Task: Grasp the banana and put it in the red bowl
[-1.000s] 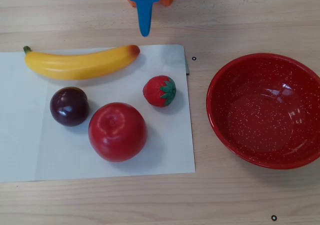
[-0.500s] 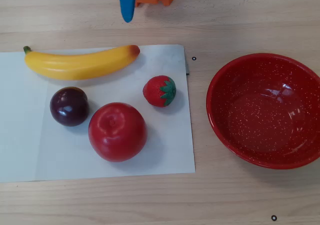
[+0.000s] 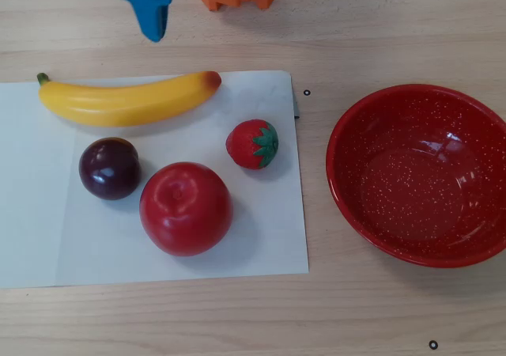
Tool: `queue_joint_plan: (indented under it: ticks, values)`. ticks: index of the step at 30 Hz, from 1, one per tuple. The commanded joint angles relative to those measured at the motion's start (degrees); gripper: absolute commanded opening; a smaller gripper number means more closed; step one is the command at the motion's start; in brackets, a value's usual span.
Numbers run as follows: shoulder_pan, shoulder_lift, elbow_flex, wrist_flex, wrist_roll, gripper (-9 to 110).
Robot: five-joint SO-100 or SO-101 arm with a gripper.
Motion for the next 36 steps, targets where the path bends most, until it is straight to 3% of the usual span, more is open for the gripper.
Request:
queue_joint_plan:
  ticks: [1,7,16,23,36]
  values:
    - [-2.02,-0.53,-8.26,1.93,2.29,1]
    - [-5.1,-8.53,-14.77,5.1,6.24,8]
    - [-9.14,-14.68,-16.17,4.31,12.13,27]
    - [-11.25,-17.14,-12.74,-0.62,16.35,50]
    - [-13.89,-21.09,-7.03,-7.12,26.81,66]
